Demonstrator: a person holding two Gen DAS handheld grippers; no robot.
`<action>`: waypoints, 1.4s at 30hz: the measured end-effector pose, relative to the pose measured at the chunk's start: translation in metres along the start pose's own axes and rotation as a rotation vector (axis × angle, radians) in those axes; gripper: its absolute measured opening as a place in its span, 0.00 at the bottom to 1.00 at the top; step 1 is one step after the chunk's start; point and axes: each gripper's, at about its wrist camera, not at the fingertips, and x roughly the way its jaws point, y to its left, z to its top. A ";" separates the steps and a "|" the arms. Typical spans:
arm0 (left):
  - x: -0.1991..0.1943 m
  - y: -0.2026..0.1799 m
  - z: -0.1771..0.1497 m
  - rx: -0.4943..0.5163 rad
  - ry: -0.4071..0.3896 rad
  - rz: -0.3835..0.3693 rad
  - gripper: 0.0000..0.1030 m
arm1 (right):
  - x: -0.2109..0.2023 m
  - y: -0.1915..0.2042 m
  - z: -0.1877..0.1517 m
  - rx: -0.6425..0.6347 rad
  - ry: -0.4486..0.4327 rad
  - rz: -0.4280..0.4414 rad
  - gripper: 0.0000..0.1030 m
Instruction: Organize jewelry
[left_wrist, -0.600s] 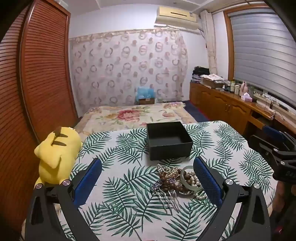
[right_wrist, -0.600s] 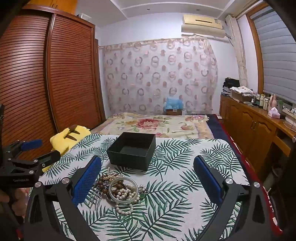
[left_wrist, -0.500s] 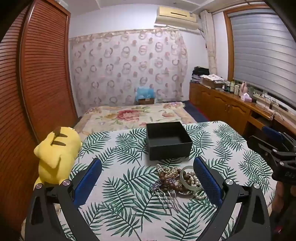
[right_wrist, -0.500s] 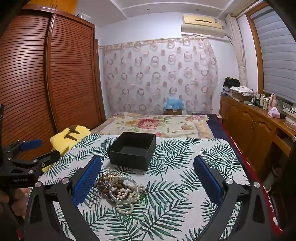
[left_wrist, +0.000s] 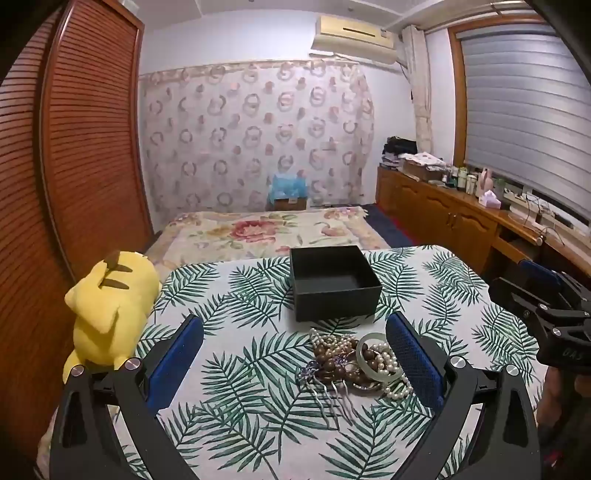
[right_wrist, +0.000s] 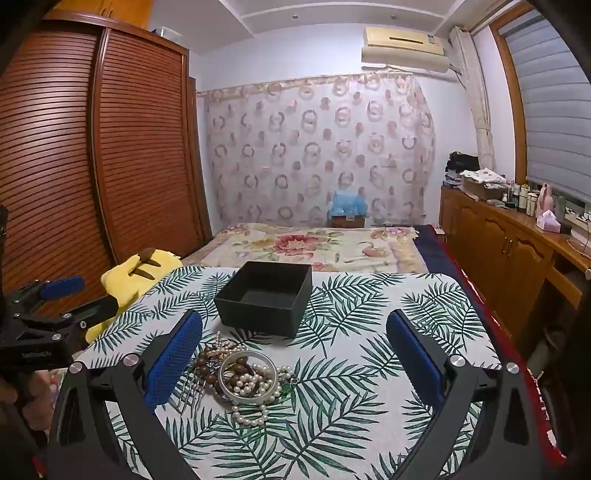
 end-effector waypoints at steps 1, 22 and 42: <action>0.000 0.000 0.000 -0.001 -0.001 0.000 0.93 | 0.000 0.000 0.000 0.000 0.000 0.000 0.98; 0.001 -0.002 0.001 -0.009 -0.005 -0.007 0.93 | 0.002 0.002 0.001 0.000 0.002 -0.002 0.98; -0.005 -0.003 0.012 -0.013 -0.009 -0.006 0.93 | 0.003 0.003 -0.002 0.001 0.001 0.000 0.98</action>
